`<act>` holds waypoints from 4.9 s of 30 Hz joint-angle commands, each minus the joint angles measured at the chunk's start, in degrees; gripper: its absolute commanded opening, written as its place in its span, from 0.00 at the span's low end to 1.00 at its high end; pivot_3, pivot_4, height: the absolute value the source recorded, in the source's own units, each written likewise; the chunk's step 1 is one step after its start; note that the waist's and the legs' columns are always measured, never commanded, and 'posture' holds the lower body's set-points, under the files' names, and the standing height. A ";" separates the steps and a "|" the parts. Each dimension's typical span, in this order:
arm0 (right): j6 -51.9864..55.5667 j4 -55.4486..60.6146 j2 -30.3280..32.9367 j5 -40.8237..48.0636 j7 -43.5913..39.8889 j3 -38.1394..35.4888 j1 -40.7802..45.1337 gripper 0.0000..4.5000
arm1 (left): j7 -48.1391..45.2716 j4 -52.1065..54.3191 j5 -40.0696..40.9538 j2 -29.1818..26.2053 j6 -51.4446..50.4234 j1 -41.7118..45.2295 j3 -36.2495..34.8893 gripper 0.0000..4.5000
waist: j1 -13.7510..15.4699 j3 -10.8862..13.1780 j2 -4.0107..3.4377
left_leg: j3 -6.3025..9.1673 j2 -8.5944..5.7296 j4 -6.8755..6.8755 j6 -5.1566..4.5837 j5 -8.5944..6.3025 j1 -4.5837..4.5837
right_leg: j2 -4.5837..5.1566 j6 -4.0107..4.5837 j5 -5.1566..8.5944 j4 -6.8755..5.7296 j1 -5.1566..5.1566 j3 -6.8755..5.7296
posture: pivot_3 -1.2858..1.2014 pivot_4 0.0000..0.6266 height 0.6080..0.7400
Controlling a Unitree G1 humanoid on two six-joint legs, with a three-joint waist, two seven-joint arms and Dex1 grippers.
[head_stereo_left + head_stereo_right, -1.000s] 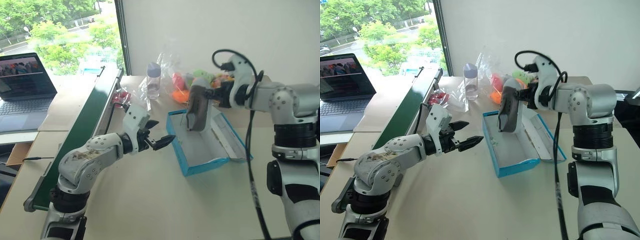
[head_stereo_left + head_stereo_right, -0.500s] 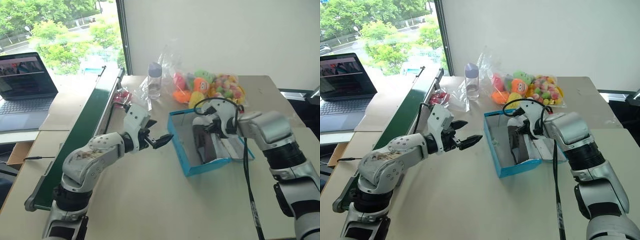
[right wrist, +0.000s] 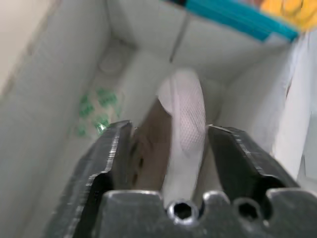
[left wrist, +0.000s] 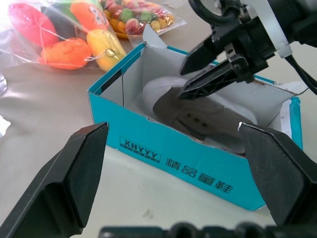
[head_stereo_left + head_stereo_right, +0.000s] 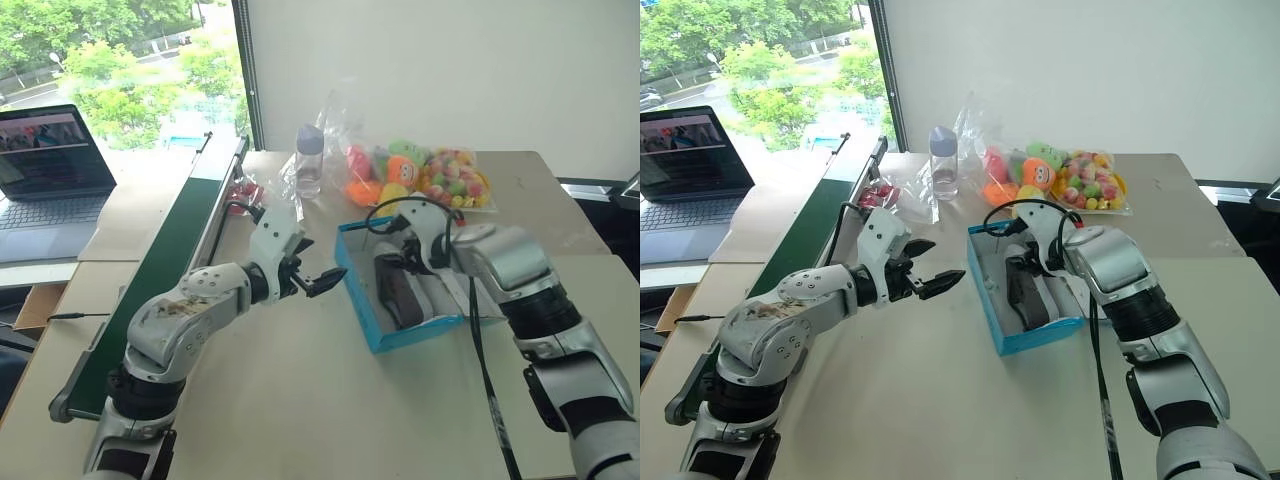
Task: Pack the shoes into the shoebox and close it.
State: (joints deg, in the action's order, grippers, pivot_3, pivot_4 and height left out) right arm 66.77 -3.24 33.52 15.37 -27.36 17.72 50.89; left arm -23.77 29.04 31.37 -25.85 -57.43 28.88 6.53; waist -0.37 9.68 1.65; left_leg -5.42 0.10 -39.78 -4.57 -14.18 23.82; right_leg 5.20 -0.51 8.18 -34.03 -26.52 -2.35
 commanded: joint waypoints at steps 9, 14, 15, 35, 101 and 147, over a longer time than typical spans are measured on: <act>4.94 8.95 -9.41 8.41 -0.39 -19.96 11.52 0.98 | 2.42 -1.42 -2.69 -0.92 1.52 1.59 -4.49 1.00 | -0.27 0.00 0.00 | 0.01 0.05 0.01 0.03 0.02 0.00 | -0.05 0.31 -0.20 -0.02 -0.02 -0.02 | 0.52 0.24 1.00; -9.64 9.62 -11.50 11.08 -5.83 -23.62 6.37 0.98 | 8.36 -5.13 -5.81 0.20 3.48 0.68 -11.87 1.00 | -0.16 0.00 0.00 | 0.10 0.03 0.00 0.08 0.04 -0.04 | -0.04 0.31 -0.20 -0.02 0.08 -0.11 | 0.52 0.24 1.00; -10.89 9.54 -11.12 11.19 -6.90 -23.15 5.45 0.98 | 9.14 -5.46 -6.10 0.53 3.74 0.68 -12.72 1.00 | -0.07 0.00 0.00 | 0.12 0.01 0.01 0.07 0.04 -0.05 | -0.02 0.31 -0.20 0.00 0.11 -0.13 | 0.52 0.24 1.00; -31.22 5.31 -10.80 7.18 -22.01 -10.87 -9.12 0.98 | 18.85 -8.71 -14.64 4.55 18.03 -13.02 -24.66 1.00 | -0.15 0.00 0.00 | 0.11 0.04 0.03 0.43 0.00 -0.15 | 0.10 0.44 -0.30 -0.05 0.09 -0.14 | 0.52 0.24 1.00; -19.38 1.38 -17.14 13.33 -8.76 -21.34 -5.05 1.00 | 8.25 -15.69 -0.96 7.76 18.41 0.88 -21.76 0.01 | 1.01 0.04 0.11 | 0.17 0.15 0.02 0.81 -0.06 0.03 | 0.24 0.63 -0.47 0.00 0.03 -0.48 | 0.52 0.24 1.00; -15.15 -7.30 -23.97 25.96 5.82 -35.57 4.21 0.09 | 10.37 -18.35 -3.05 20.07 19.31 8.89 -11.37 0.00 | -0.35 0.05 0.11 | 0.13 0.19 0.02 0.19 0.19 0.02 | -0.08 0.58 -0.43 0.01 0.07 -0.33 | 0.52 0.24 1.00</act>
State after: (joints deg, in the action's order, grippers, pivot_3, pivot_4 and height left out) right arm 53.59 -11.86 9.39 39.61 -21.16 -16.52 53.04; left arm -12.86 8.12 27.23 -5.70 -37.79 37.13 -4.91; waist -0.72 9.72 1.76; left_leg -5.29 0.30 -39.76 -4.37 -13.98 23.84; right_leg 5.12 0.06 7.75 -34.03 -26.46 -2.68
